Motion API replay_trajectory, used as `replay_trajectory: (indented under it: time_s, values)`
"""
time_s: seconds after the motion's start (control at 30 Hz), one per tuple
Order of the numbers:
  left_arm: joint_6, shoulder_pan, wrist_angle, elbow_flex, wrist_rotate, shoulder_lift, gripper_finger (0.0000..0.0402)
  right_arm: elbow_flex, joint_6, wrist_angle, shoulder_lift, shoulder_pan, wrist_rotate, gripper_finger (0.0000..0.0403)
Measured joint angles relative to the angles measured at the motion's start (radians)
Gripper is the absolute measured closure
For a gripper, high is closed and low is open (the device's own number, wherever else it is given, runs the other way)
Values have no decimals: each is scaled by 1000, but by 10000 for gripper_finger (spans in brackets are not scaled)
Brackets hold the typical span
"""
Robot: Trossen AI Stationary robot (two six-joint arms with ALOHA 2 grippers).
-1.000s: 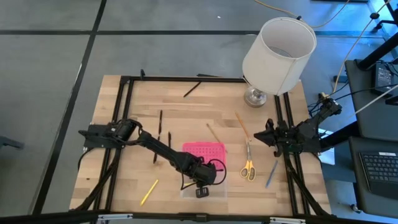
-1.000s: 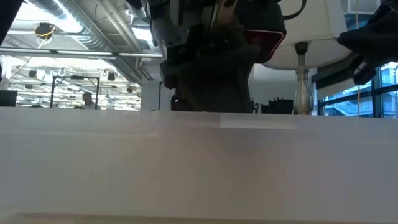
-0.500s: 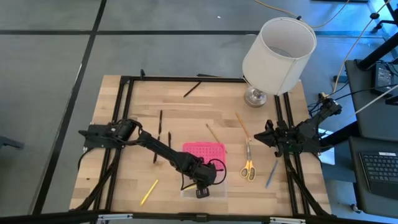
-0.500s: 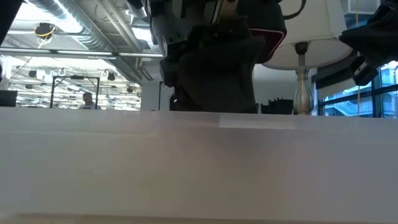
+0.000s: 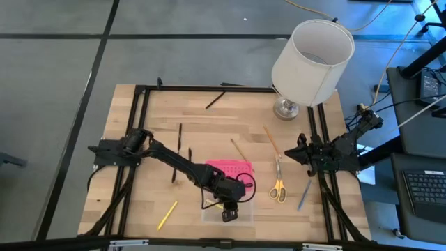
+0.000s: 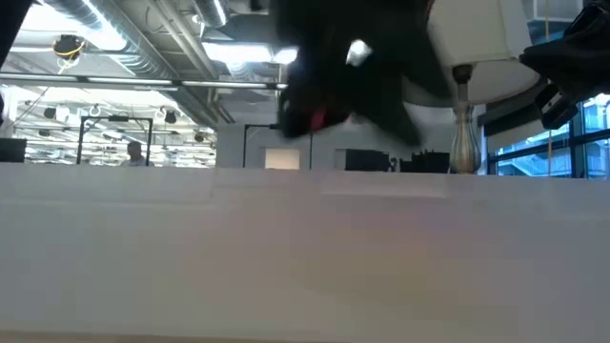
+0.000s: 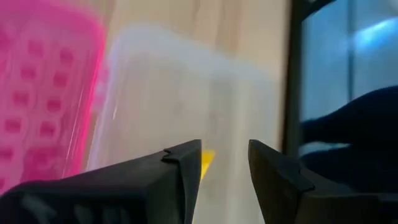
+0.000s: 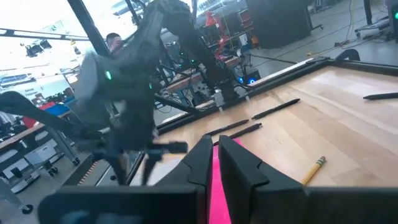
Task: Pick & place school supplies into a supply box
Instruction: Put the blue pen into the pink supply box
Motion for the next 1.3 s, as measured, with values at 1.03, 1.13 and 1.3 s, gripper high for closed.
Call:
replay_trajectory:
  time_s: [1.03,1.13,1.3]
  values:
    - [138,6,123,-4,-105,-220,277,5,-17,353,8,0,-120,227]
    - [185,23,200,-4,-10,-221,278,63,29,268,37,0,-92,232]
    - [258,76,158,-4,64,-276,277,242,66,42,154,0,-3,240]
